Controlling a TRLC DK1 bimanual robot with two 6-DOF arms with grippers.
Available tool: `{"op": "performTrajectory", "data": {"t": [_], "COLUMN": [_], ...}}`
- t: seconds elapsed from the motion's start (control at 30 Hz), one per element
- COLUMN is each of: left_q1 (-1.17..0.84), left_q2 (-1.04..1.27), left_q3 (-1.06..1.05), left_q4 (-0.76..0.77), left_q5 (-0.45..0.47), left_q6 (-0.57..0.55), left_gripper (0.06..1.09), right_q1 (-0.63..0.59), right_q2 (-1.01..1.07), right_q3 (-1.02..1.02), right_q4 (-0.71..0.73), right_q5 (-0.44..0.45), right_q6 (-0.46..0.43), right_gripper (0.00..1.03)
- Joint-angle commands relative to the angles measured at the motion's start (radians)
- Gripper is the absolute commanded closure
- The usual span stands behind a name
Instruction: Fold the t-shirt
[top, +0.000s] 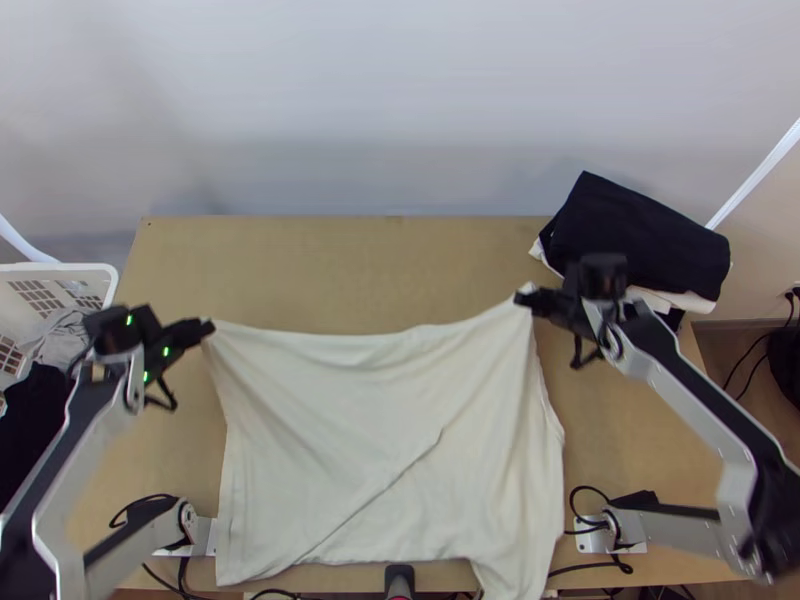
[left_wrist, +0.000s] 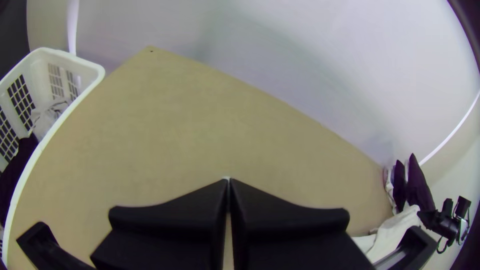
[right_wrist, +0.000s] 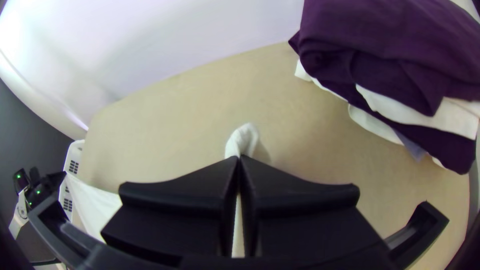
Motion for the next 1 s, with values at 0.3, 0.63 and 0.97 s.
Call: {"op": "performTrajectory", "data": {"t": [0.3,0.63,0.97], "left_q1": [0.012,0.003,-0.011], "left_q2": [0.531,0.818,0.947], "left_q3": [0.423,0.757,0.945], "left_q4": [0.115,0.085,0.014], "left_q5": [0.012,0.002,-0.008], "left_q6": [0.034,0.005,-0.037], "left_gripper": [1.05,1.05,0.38], "right_q1": [-0.036,-0.032,-0.018], "right_q2": [0.363,0.617,0.731], "right_q3": [0.328,0.628,0.808], "right_q4": [0.074,0.074,0.037], "right_q5": [0.001,0.001,0.002], "right_q6": [-0.033,-0.016,0.027], "right_gripper": [1.00,1.00,0.34]}}
